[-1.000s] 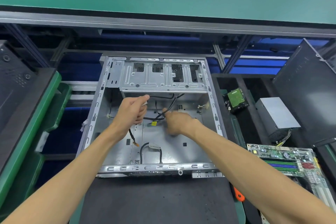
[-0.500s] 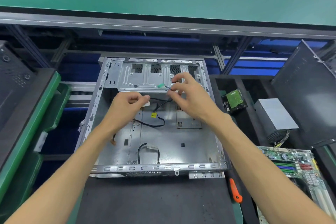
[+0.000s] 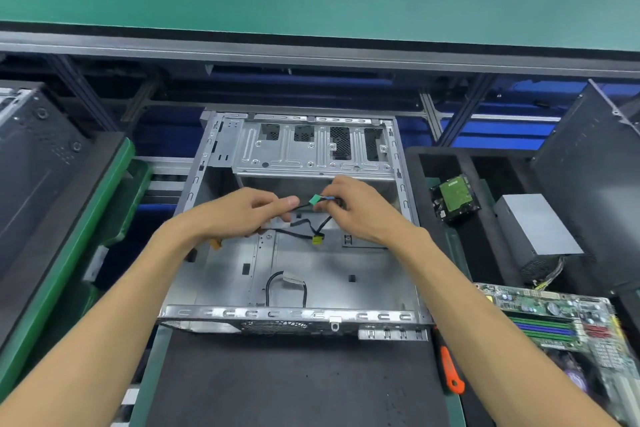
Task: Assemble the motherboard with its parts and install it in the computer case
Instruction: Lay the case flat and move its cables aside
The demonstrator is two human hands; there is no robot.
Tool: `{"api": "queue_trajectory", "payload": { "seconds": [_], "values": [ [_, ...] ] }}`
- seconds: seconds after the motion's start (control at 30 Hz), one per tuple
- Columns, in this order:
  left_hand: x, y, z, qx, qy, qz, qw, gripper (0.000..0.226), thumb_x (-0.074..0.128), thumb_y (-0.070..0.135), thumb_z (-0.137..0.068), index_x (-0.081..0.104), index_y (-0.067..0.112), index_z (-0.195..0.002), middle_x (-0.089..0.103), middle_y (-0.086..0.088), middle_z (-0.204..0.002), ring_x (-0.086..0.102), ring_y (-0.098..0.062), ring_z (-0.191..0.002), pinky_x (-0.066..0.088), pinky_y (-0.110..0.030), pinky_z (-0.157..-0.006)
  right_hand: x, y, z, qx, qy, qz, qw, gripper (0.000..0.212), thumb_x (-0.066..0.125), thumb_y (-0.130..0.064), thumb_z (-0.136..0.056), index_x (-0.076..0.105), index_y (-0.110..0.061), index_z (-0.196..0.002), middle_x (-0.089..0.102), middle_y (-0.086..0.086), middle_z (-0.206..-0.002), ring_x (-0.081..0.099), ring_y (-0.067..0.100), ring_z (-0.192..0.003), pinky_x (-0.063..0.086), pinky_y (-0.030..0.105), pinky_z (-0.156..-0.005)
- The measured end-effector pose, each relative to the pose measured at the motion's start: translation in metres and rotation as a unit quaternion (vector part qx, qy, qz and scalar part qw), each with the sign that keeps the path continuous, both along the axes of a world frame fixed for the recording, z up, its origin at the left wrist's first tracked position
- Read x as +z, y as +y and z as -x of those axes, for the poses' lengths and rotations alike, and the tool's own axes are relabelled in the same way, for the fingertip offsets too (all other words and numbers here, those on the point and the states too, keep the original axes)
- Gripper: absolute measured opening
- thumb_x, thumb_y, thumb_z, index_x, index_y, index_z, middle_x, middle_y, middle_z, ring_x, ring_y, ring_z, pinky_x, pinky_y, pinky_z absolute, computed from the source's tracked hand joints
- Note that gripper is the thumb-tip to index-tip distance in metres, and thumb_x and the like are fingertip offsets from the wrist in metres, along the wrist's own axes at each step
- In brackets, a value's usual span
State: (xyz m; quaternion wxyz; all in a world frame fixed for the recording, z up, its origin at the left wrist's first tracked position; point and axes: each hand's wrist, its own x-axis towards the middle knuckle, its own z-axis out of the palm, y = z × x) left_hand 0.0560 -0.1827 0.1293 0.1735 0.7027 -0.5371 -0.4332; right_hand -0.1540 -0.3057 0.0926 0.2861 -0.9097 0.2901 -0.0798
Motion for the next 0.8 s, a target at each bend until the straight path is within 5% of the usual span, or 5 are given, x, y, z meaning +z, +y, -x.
{"api": "queue_trajectory", "payload": {
  "seconds": [0.3,0.5,0.6,0.7,0.8],
  "values": [
    [0.011,0.009,0.004,-0.024,-0.004,-0.141,0.99,0.08,0.038,0.087,-0.078,0.079,0.018,-0.077,0.031,0.007,-0.051,0.032,-0.011,-0.046,0.026,-0.02,-0.044,0.007,0.009,0.005,-0.09,-0.069,-0.024,0.993,0.029,0.034,-0.034,-0.088,0.06,-0.023,-0.081,0.065,-0.006,-0.084,0.059,0.02,-0.082,0.047,0.038,-0.073],
    [0.013,0.015,0.001,-0.062,-0.055,-0.187,0.979,0.051,0.055,0.067,-0.088,0.057,0.023,-0.061,0.042,0.008,-0.057,0.036,-0.011,-0.052,0.03,-0.021,-0.048,-0.017,0.005,0.004,-0.026,0.15,-0.094,0.984,0.013,0.052,-0.021,-0.097,0.059,-0.017,-0.086,0.067,0.006,-0.096,0.063,0.029,-0.089,0.048,0.032,-0.074],
    [0.01,0.02,0.001,-0.068,-0.034,-0.187,0.979,0.047,0.065,0.056,-0.087,0.045,0.021,-0.062,0.042,0.005,-0.06,0.034,-0.012,-0.052,0.029,-0.023,-0.048,-0.029,0.004,0.004,0.012,0.281,-0.085,0.956,0.025,0.044,-0.016,-0.099,0.062,-0.007,-0.114,0.063,0.014,-0.114,0.057,0.031,-0.097,0.04,0.029,-0.075],
    [0.01,0.021,0.0,-0.06,-0.055,-0.205,0.975,0.043,0.065,0.054,-0.078,0.044,0.021,-0.059,0.042,-0.001,-0.063,0.033,-0.018,-0.054,0.026,-0.029,-0.051,-0.029,0.002,0.003,-0.005,0.292,-0.064,0.954,0.034,0.04,-0.015,-0.1,0.051,-0.004,-0.131,0.058,0.021,-0.134,0.058,0.036,-0.117,0.041,0.033,-0.079],
    [0.004,0.016,-0.002,-0.05,-0.128,-0.214,0.967,0.039,0.063,0.047,-0.077,0.042,0.021,-0.059,0.038,-0.006,-0.068,0.031,-0.023,-0.059,0.027,-0.028,-0.052,-0.025,0.005,0.001,-0.017,0.246,-0.029,0.969,0.025,0.047,-0.021,-0.096,0.05,-0.014,-0.12,0.063,0.016,-0.118,0.059,0.035,-0.101,0.042,0.037,-0.076]
  ]
}}
